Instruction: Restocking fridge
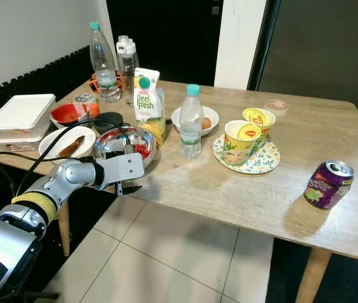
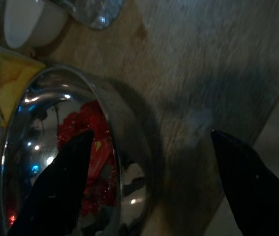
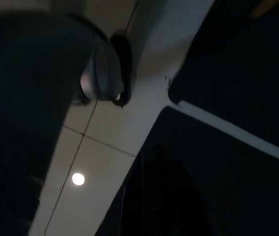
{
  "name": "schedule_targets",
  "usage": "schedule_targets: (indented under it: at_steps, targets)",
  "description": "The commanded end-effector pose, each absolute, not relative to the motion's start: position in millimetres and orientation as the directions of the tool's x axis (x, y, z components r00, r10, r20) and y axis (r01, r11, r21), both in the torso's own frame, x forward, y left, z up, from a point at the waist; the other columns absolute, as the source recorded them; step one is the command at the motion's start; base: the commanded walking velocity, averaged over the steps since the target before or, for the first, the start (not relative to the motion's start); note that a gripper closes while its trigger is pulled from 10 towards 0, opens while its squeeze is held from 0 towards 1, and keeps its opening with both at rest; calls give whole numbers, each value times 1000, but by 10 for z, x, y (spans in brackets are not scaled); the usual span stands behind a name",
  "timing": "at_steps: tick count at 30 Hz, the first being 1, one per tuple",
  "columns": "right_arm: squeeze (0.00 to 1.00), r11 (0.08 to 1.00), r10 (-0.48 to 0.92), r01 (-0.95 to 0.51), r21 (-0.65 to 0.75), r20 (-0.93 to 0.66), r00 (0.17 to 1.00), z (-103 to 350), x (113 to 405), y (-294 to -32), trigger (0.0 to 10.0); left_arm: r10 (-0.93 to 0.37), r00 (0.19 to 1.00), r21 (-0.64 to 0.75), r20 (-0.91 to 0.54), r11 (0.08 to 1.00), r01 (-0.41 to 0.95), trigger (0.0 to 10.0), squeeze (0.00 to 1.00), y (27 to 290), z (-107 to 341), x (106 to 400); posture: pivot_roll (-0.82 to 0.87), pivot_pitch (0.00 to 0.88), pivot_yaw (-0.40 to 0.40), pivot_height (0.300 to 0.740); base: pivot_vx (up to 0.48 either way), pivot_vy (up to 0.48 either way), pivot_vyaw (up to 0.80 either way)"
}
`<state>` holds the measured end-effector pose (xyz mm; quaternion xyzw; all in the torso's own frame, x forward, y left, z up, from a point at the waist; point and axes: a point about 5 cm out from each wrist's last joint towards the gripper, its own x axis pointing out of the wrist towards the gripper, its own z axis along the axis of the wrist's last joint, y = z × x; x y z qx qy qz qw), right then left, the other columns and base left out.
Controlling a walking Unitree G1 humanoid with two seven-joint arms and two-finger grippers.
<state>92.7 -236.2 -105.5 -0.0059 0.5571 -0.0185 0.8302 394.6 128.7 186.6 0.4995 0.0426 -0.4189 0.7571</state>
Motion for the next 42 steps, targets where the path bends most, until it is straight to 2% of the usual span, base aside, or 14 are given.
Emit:
schedule_targets:
  at_steps: [1, 8, 11, 17, 18, 19, 20, 21, 42]
  targets:
    - [0, 1000, -20, 25, -12, -934, 357, -1086, 831, -2314, 10000, -537, 673, 738, -509, 129, 662, 10000, 0, 1382, 1878, 3970, -153, 151, 74, 740, 0, 0, 0]
    - [0, 1000, -18, 22, -12, -935, 353, -1092, 798, -2314, 10000, -484, 701, 755, -525, 115, 645, 10000, 0, 1430, 1925, 4006, -151, 162, 74, 740, 0, 0, 0]
    - [0, 1000, -15, 18, -9, -933, 360, -1091, 818, -2299, 10000, -419, 710, 757, -566, 78, 649, 10000, 0, 1497, 1875, 4010, -151, 163, 75, 740, 0, 0, 0]
    - [0, 1000, -15, 19, -9, -932, 363, -1089, 827, -2297, 10000, -396, 729, 779, -559, 51, 625, 10000, 0, 1501, 1899, 4027, -153, 161, 74, 740, 0, 0, 0]
    - [0, 1000, -15, 19, -9, -931, 365, -1088, 833, -2297, 10000, -392, 739, 789, -547, 52, 612, 8745, 0, 1495, 1926, 4038, -151, 159, 73, 740, 0, 0, 0]
    - [0, 1000, -15, 18, -9, -931, 365, -1087, 836, -2297, 10000, -391, 742, 792, -545, 52, 609, 4863, 0, 1493, 1933, 4041, -150, 158, 73, 740, 0, 0, 0]
    - [0, 1000, -15, 18, -9, -931, 365, -1087, 837, -2296, 10000, -390, 743, 792, -544, 53, 608, 392, 0, 1495, 1936, 4043, -150, 158, 73, 740, 0, 0, 0]
    - [0, 1000, -15, 17, -9, -931, 365, -1087, 839, -2294, 10000, -387, 743, 792, -545, 54, 609, 0, 0, 1499, 1935, 4043, -153, 156, 74, 740, 0, 0, 0]
    - [0, 1000, -14, 16, -9, -924, 382, -1074, 928, -2274, 10000, -379, 727, 790, -573, -20, 613, 0, 0, 1521, 1963, 4036, -145, 121, 69, 740, 0, 0, 0]
